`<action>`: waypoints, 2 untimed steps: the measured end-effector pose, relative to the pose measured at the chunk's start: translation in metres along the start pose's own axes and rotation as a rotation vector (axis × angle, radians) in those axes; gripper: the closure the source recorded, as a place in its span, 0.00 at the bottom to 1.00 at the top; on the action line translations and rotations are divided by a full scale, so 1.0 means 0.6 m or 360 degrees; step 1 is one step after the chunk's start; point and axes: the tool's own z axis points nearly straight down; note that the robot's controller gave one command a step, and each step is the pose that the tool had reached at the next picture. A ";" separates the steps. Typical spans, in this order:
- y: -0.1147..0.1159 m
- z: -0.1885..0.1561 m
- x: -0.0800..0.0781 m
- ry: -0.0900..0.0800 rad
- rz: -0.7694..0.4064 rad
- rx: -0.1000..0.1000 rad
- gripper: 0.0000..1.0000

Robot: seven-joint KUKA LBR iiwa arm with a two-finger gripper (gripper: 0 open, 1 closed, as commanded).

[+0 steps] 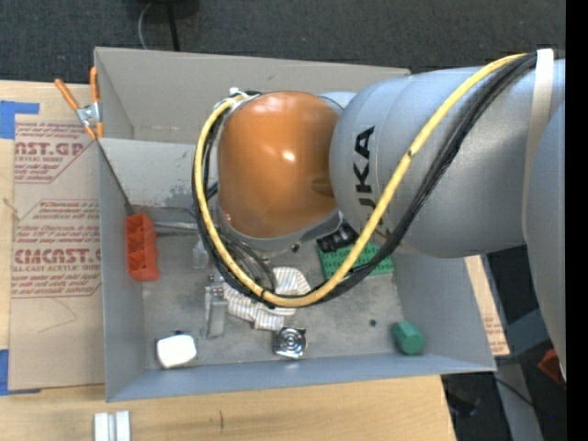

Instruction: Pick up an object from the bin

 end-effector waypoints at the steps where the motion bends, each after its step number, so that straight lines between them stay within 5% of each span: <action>1: -0.003 -0.008 -0.003 -0.0012 0.0006 -0.0004 0.00; 2: -0.020 0.068 -0.044 -0.0022 -0.0023 -0.0009 0.00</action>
Offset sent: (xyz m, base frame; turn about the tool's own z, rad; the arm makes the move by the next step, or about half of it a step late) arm 0.0736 -0.0412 -0.1506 -0.0441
